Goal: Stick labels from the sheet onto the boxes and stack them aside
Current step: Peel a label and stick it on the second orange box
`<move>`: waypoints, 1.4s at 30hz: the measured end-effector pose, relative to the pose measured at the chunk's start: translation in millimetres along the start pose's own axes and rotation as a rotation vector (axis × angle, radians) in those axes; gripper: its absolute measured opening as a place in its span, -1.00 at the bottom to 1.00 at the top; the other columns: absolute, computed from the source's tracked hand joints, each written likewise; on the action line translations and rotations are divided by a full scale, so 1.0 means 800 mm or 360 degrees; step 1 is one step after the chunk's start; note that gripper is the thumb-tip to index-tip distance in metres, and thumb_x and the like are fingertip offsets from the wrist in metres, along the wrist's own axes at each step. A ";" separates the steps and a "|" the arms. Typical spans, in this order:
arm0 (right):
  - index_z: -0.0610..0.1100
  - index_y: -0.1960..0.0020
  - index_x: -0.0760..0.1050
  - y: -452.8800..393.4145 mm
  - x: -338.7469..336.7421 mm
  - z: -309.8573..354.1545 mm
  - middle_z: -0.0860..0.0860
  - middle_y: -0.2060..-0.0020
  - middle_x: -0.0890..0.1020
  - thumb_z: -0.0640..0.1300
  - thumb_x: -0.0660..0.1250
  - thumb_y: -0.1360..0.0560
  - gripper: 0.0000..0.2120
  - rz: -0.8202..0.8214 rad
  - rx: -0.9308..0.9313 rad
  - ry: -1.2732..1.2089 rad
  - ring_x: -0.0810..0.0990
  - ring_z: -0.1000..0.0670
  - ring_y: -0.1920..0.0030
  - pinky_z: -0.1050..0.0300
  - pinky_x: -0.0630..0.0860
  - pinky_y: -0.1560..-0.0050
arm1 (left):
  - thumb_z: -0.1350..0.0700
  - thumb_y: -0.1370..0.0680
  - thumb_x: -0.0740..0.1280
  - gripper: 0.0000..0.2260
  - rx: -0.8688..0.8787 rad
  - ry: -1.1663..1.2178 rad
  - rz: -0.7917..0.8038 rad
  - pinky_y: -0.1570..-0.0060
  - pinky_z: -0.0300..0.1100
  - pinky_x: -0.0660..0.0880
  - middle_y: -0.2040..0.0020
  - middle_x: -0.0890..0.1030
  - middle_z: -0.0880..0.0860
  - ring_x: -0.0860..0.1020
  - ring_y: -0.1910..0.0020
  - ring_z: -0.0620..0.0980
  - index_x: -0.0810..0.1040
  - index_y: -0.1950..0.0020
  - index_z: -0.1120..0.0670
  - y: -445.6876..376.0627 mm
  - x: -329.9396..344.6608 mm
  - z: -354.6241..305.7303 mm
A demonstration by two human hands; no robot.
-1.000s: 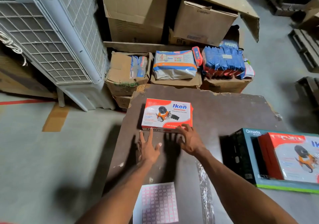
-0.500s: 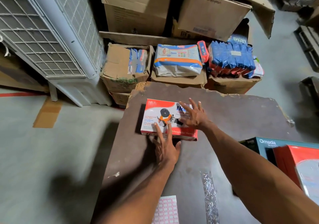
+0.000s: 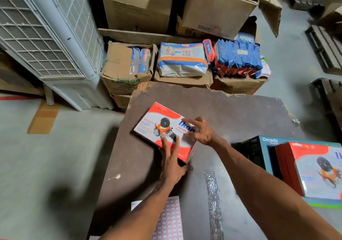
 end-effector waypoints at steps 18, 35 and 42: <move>-0.01 -0.23 0.65 0.148 -0.036 0.078 -0.01 -0.08 0.70 0.05 0.40 -0.48 -0.65 -0.0409 0.0122 -0.0582 0.67 0.11 0.04 0.18 0.61 -0.08 | -0.11 -0.67 0.23 -0.46 0.0510 0.0118 -0.0215 -0.52 -0.16 0.20 -0.65 0.13 -0.15 0.11 -0.62 -0.15 0.21 -0.63 -0.07 0.058 -0.133 -0.071; -0.01 -0.34 0.58 0.203 -0.042 0.092 0.01 -0.17 0.66 0.02 0.36 -0.57 -0.64 -0.0359 0.0314 -0.0880 0.62 -0.01 -0.15 0.09 0.53 -0.25 | -0.37 -0.63 -0.02 -0.55 -0.0373 0.0635 0.0000 0.06 0.09 0.68 -0.36 0.59 0.03 0.61 -0.24 0.09 0.40 -0.44 -0.33 0.031 -0.168 -0.081; -0.01 -0.51 0.43 0.221 -0.024 0.094 -0.04 -0.44 0.51 0.00 0.37 -0.61 -0.52 -0.0430 0.0077 -0.0817 0.46 0.04 -0.34 0.15 0.37 -0.30 | -0.43 -0.53 0.17 -0.32 0.0143 0.0392 0.0164 -0.33 0.19 0.47 -0.60 0.15 -0.25 0.36 -0.47 -0.04 -0.09 -0.56 -0.46 0.047 -0.175 -0.078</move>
Point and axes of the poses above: each hand's wrist, its own y-axis away from the middle knuckle, its own x-axis out of the palm, z = x × y, the point moved 3 cm from there along -y, towards the middle knuckle
